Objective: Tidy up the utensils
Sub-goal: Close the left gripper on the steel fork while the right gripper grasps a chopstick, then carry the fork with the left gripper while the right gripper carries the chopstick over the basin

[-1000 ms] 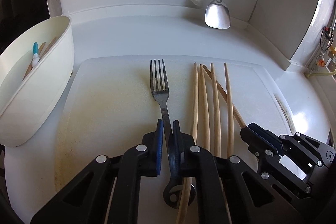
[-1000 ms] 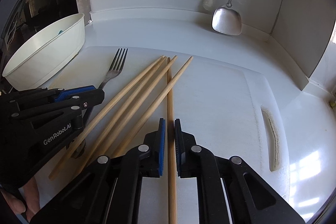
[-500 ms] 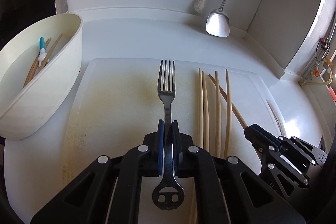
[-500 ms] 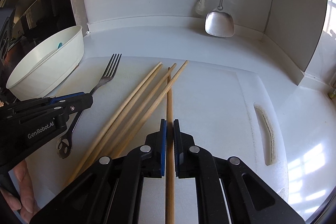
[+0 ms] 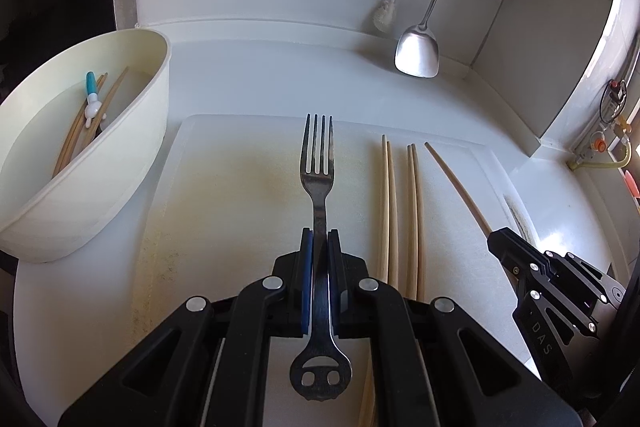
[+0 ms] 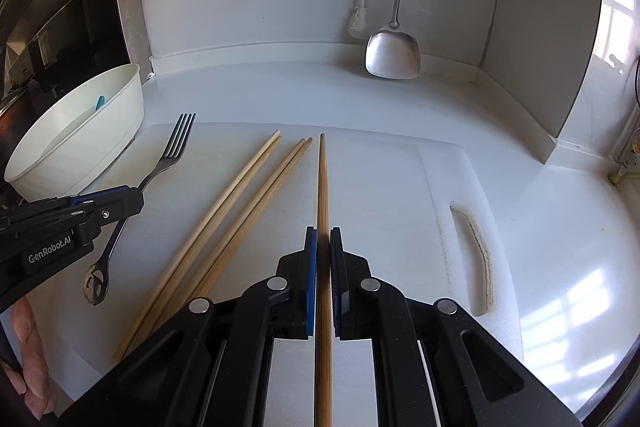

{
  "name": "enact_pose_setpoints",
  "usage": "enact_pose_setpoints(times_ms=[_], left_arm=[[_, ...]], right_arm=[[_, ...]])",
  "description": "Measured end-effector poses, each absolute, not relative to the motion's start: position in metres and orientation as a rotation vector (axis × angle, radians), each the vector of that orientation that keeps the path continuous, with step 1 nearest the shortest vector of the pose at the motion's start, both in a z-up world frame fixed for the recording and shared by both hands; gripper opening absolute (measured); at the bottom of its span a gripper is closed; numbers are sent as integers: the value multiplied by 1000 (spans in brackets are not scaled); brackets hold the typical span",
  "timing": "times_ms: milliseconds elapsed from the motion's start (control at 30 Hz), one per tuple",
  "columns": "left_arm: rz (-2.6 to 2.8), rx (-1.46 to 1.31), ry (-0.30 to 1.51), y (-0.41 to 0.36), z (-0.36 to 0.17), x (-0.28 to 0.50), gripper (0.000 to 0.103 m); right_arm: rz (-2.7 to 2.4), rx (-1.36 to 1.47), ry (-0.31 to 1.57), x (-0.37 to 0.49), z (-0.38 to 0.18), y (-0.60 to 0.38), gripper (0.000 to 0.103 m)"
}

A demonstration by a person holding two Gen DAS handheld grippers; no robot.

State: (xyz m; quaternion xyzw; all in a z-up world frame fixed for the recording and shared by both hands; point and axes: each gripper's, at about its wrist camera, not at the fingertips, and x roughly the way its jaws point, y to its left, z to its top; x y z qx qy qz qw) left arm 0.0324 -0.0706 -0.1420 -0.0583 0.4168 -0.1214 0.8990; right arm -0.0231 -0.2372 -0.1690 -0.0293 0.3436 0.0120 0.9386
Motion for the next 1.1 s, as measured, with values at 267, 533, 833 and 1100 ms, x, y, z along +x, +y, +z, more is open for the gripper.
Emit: enact_pose_setpoints(times_ms=[267,533,833,1100], left_arm=[[-247,-126,853,-69,-135,30,8],[-211,-135,817,-59,-103,27,8],[-123,-168,768,-23,-60,22,8],[-98,-160,726,44,-28,45,8]], right_arm=[[35,-51,690,-29,-162,-236,6],[80,-66,654,-28,-134,-223,6],[177,-97,601,-15,-90,-188,6],[218,-103,563,12,-59,-115,6]])
